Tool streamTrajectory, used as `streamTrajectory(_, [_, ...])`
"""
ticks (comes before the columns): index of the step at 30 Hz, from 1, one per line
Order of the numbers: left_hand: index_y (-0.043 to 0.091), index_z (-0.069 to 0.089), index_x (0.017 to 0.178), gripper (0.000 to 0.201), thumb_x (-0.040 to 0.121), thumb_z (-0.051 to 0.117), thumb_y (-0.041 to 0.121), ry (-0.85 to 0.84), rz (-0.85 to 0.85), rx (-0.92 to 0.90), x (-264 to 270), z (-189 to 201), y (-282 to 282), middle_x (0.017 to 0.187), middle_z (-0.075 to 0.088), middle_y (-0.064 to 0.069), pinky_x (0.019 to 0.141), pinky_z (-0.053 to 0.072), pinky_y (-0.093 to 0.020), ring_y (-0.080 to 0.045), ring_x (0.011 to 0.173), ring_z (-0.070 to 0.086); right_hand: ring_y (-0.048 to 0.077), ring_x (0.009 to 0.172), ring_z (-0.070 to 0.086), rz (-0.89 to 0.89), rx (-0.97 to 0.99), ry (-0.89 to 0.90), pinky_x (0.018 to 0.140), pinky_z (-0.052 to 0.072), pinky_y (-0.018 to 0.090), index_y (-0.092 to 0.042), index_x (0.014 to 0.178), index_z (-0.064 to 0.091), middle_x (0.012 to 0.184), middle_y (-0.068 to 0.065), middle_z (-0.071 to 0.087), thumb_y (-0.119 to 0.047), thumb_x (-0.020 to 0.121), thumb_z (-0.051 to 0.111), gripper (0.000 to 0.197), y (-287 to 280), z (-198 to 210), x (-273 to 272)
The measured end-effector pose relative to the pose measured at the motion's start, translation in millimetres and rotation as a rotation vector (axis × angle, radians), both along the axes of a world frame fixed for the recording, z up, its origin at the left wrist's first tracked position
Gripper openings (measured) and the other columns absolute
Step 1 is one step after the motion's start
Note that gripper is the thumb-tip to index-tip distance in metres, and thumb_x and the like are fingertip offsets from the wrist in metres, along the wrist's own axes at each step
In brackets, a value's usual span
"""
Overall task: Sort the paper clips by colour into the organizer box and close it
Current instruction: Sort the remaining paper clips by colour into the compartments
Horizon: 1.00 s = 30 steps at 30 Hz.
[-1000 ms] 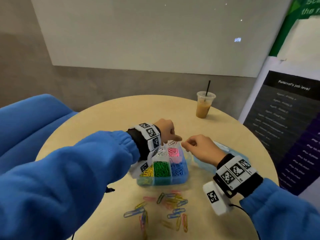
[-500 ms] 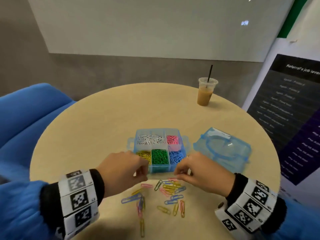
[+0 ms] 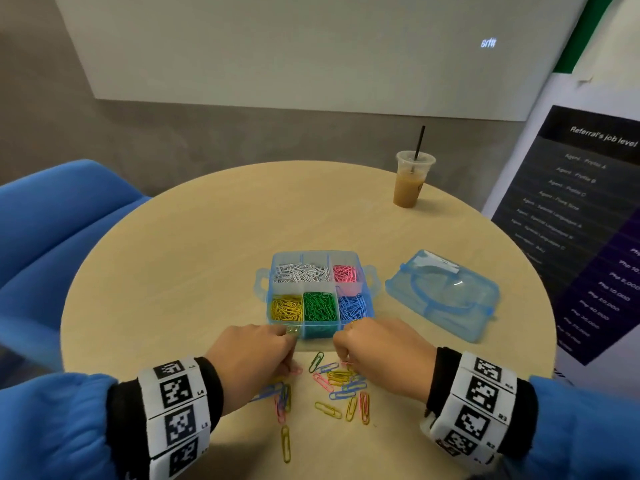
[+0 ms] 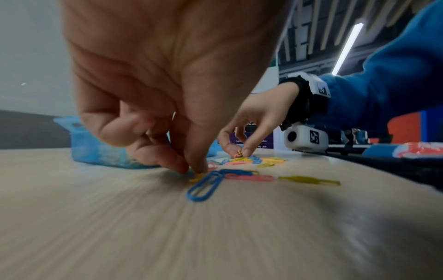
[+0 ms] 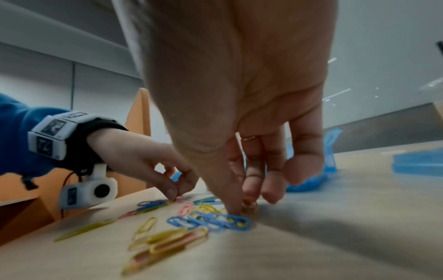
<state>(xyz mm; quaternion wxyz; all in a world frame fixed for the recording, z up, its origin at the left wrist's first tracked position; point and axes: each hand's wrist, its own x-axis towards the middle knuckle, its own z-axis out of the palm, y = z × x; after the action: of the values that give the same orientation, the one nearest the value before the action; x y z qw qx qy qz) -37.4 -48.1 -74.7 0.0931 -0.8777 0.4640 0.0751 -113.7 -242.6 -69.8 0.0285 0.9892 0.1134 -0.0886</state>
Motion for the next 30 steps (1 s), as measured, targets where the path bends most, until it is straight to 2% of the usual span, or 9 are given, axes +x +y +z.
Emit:
streamTrajectory(4, [0.022,0.047,0.114,0.020,0.102,0.038,0.035,0.043,0.015,-0.003,-0.6,-3.1,7.2,0.119,0.050,0.006,0.080,0.050,-0.036,-0.019,0.107,0.055,0.022,0.096,0.056,-0.025,0.101,0.054,0.068,0.040,0.031,-0.018,0.102,0.058,0.106,-0.001,0.060,-0.014,0.093,0.045,0.016,-7.3,2.9,-7.1])
streamTrajectory(7, [0.023,0.045,0.111,0.017,0.103,0.036,0.035,0.049,-0.012,-0.039,1.0,-3.7,12.3,0.116,0.049,0.006,0.079,0.049,-0.035,-0.017,0.105,0.052,0.020,0.093,0.054,-0.032,0.128,0.068,0.069,0.039,0.030,-0.018,0.101,0.056,0.102,-0.002,0.057,-0.019,0.095,0.043,0.014,-12.4,0.9,-9.8])
streamTrajectory(9, [0.026,0.044,0.106,0.015,0.103,0.035,0.038,0.071,-0.033,-0.128,3.3,-0.3,16.3,0.110,0.050,0.010,0.075,0.045,-0.029,-0.011,0.098,0.050,0.015,0.085,0.052,-0.064,0.222,0.100,0.068,0.039,0.029,-0.019,0.098,0.056,0.092,-0.007,0.055,-0.019,0.095,0.047,0.010,-19.6,1.7,-9.3])
streamTrajectory(12, [0.033,0.043,0.098,0.006,0.101,0.042,0.038,0.156,-0.085,-0.245,6.5,9.6,23.6,0.100,0.046,0.019,0.066,0.036,-0.013,0.004,0.080,0.041,0.006,0.075,0.056,-0.119,0.483,0.130,0.069,0.046,0.022,-0.026,0.087,0.061,0.080,-0.011,0.060,-0.022,0.091,0.062,0.005,-33.3,5.8,-9.0])
streamTrajectory(16, [0.040,0.049,0.107,0.008,0.098,0.047,0.040,0.299,-0.226,-0.203,8.3,10.8,33.0,0.104,0.052,0.020,0.072,0.040,-0.014,0.010,0.086,0.042,0.006,0.060,0.060,-0.227,0.718,0.136,0.055,0.048,0.018,-0.015,0.084,0.070,0.069,-0.002,0.067,-0.021,0.087,0.071,0.006,-42.6,8.6,-12.7])
streamTrajectory(19, [0.043,0.054,0.111,0.015,0.099,0.045,0.043,0.313,-0.325,-0.171,9.2,6.0,35.1,0.105,0.055,0.018,0.070,0.033,-0.009,0.011,0.092,0.038,0.000,0.058,0.058,-0.237,0.635,0.064,0.057,0.044,0.013,-0.019,0.080,0.070,0.065,-0.008,0.064,-0.023,0.085,0.073,0.006,-46.8,7.0,-12.1])
streamTrajectory(23, [0.041,0.056,0.110,0.015,0.099,0.045,0.044,0.263,-0.384,-0.133,11.3,2.6,35.0,0.105,0.055,0.016,0.073,0.040,-0.020,0.000,0.099,0.040,0.001,0.063,0.054,-0.234,0.455,0.012,0.063,0.044,0.019,-0.029,0.077,0.069,0.072,-0.011,0.063,-0.029,0.083,0.072,0.007,-49.6,8.3,-10.7])
streamTrajectory(27, [0.040,0.057,0.106,0.013,0.098,0.048,0.045,0.258,-0.405,-0.124,12.3,-0.8,34.6,0.102,0.054,0.015,0.072,0.042,-0.024,-0.001,0.096,0.040,-0.002,0.064,0.054,-0.225,0.537,0.075,0.061,0.042,0.015,-0.032,0.075,0.069,0.071,-0.011,0.064,-0.030,0.082,0.074,0.009,-50.9,9.4,-10.1])
streamTrajectory(30, [0.036,0.058,0.101,0.015,0.098,0.047,0.047,0.235,-0.448,-0.112,14.2,-3.7,33.7,0.101,0.053,0.013,0.071,0.044,-0.028,-0.004,0.095,0.039,-0.001,0.063,0.057,-0.222,0.656,0.137,0.066,0.048,0.020,-0.023,0.079,0.070,0.070,-0.010,0.066,-0.026,0.085,0.072,0.007,-48.6,10.4,-10.5])
